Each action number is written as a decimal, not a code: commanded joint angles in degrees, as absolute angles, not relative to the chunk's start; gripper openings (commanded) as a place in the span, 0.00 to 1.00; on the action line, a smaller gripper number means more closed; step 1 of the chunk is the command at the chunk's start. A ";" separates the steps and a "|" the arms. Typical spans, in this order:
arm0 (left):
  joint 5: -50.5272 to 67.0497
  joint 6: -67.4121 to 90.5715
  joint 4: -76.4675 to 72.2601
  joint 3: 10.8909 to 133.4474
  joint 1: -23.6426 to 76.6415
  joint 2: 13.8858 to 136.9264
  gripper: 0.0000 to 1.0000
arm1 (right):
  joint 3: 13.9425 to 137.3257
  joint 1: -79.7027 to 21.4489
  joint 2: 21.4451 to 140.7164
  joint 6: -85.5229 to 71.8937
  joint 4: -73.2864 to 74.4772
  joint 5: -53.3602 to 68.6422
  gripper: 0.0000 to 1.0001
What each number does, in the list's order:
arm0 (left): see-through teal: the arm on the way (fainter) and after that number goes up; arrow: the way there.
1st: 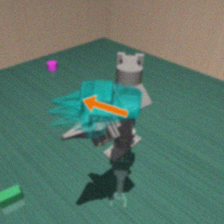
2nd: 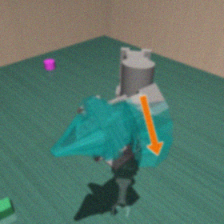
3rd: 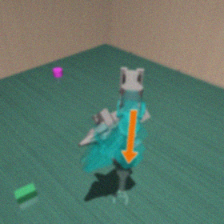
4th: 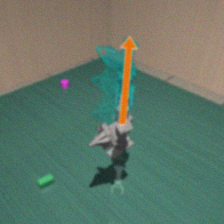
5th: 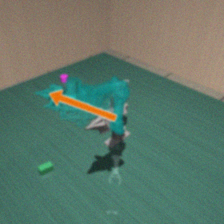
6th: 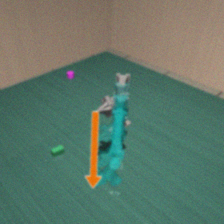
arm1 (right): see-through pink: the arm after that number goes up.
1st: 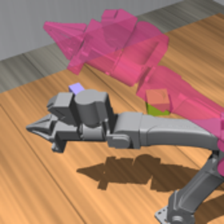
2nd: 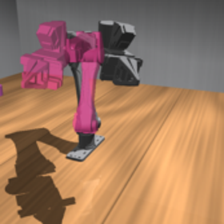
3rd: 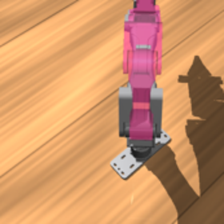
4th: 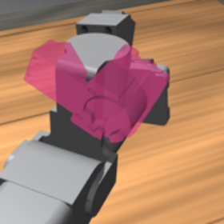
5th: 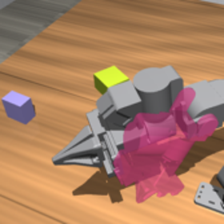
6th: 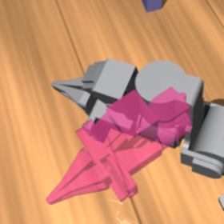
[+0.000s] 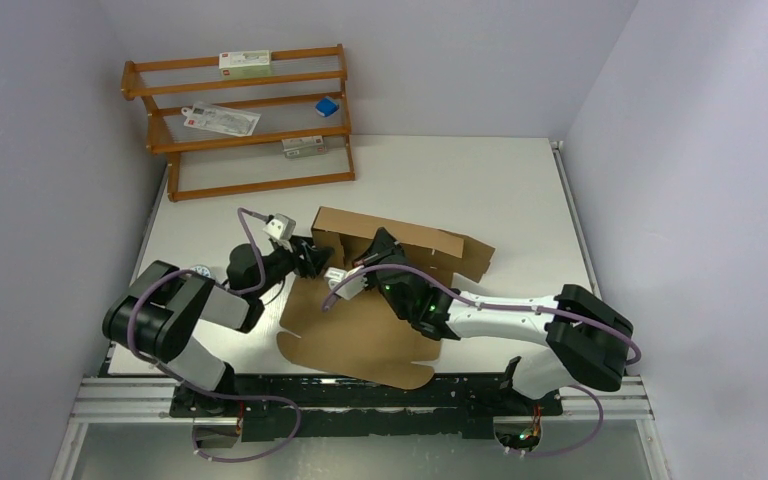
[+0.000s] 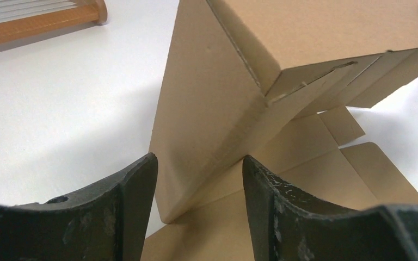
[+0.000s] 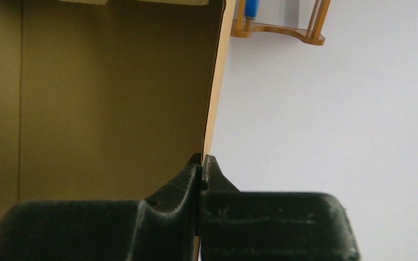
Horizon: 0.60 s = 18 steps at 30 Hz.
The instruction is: Fold the paper box
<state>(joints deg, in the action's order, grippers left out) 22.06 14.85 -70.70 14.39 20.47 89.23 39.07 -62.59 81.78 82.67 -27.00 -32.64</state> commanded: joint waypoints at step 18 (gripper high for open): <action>2.33 18.20 -91.98 15.91 23.38 99.96 0.48 | 41.99 -62.84 83.13 76.39 -13.77 -27.05 0.00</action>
<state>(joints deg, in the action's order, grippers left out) 12.67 18.33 -85.45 15.18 22.44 99.66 41.87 -62.30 81.80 78.56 -21.34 -31.00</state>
